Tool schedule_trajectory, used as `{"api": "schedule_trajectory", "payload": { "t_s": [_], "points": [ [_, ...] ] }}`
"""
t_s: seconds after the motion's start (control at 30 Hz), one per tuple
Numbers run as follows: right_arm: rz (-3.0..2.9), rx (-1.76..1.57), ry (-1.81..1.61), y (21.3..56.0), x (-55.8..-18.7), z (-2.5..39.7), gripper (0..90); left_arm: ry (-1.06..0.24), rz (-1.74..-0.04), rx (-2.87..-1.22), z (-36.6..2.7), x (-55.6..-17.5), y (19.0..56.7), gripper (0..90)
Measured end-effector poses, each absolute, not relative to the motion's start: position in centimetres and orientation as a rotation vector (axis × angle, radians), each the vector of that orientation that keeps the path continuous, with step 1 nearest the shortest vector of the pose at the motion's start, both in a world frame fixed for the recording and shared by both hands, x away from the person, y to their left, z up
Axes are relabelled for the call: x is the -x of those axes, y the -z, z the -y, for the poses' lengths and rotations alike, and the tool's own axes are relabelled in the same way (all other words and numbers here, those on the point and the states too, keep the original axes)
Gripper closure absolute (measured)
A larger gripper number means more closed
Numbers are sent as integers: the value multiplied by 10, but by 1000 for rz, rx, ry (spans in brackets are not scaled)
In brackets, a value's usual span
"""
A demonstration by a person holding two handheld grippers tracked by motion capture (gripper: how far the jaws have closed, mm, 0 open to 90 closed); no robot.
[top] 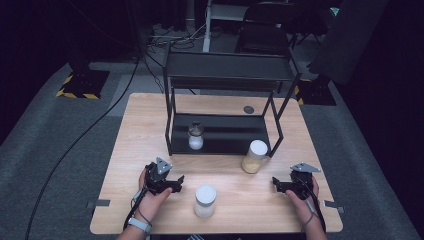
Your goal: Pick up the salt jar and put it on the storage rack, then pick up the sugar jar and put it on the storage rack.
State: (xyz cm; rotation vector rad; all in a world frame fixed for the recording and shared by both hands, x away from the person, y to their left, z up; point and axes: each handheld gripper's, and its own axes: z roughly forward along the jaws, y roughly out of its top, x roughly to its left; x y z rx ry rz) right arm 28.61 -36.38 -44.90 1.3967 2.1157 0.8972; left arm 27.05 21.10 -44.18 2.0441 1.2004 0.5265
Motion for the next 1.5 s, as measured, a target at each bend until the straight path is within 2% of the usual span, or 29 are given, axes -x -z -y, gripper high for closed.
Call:
{"api": "schedule_trajectory", "payload": {
  "t_s": [0.3, 0.53, 1.1, 1.5],
  "points": [
    [-2115, -1396, -897, 449, -286, 364, 21, -476, -1237, -2084, -209, -276, 446, 66],
    [-2114, -1398, -896, 449, -286, 363, 22, -489, -1243, -2085, -207, -276, 447, 36],
    [-2107, -1431, -919, 447, -284, 365, 39, -487, -1246, -2084, -207, -276, 447, 30],
    [-2072, -1335, -1021, 425, -257, 359, 41, -487, -1250, -2084, -207, -276, 447, 23]
  ]
}}
